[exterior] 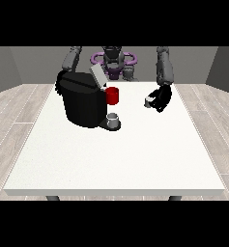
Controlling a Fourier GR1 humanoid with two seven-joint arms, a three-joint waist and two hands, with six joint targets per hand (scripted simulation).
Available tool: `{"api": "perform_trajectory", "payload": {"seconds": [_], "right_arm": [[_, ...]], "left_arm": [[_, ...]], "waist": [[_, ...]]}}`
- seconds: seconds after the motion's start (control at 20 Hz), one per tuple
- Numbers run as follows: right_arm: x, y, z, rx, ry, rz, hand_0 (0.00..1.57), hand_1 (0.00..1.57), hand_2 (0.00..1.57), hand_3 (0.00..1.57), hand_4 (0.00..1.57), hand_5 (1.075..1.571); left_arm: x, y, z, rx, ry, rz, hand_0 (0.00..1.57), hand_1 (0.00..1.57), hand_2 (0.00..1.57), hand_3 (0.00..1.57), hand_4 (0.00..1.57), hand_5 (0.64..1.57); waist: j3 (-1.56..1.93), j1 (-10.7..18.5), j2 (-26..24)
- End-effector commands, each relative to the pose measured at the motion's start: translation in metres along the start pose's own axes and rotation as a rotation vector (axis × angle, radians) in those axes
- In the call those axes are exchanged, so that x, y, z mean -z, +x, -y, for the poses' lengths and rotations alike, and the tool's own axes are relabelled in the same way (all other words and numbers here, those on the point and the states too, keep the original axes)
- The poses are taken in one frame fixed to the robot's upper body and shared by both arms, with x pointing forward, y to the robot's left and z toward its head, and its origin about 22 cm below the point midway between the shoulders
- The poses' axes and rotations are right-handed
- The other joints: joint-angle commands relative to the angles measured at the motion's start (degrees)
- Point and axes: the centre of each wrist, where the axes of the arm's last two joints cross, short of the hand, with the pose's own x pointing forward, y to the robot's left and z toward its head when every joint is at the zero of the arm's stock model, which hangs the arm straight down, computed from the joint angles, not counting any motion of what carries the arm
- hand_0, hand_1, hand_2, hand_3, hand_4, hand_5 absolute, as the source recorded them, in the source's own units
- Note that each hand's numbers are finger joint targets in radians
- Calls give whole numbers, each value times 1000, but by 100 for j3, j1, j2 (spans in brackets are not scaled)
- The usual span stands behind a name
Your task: Insert the coffee pod into the coffee machine and close the lid
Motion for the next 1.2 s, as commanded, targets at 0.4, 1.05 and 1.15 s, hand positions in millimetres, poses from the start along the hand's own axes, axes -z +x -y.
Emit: {"api": "perform_trajectory", "payload": {"seconds": [0.4,1.05,1.15], "right_arm": [[-8,-25,-13,-30,22,-104,0,0,0,0,235,1571],[-17,-36,31,-50,-29,-166,0,0,0,0,232,1571],[-41,-52,40,-48,-50,-221,0,0,0,0,173,1571]], "left_arm": [[34,47,-23,-100,-85,43,1430,1430,1397,1293,614,1571],[47,101,4,-127,-108,91,1451,1451,1446,1387,604,1571],[48,109,12,-153,-173,58,1501,1501,1473,1402,635,1571]], "waist": [[-7,141,-691],[-8,256,-1211],[-7,236,-1474]]}}
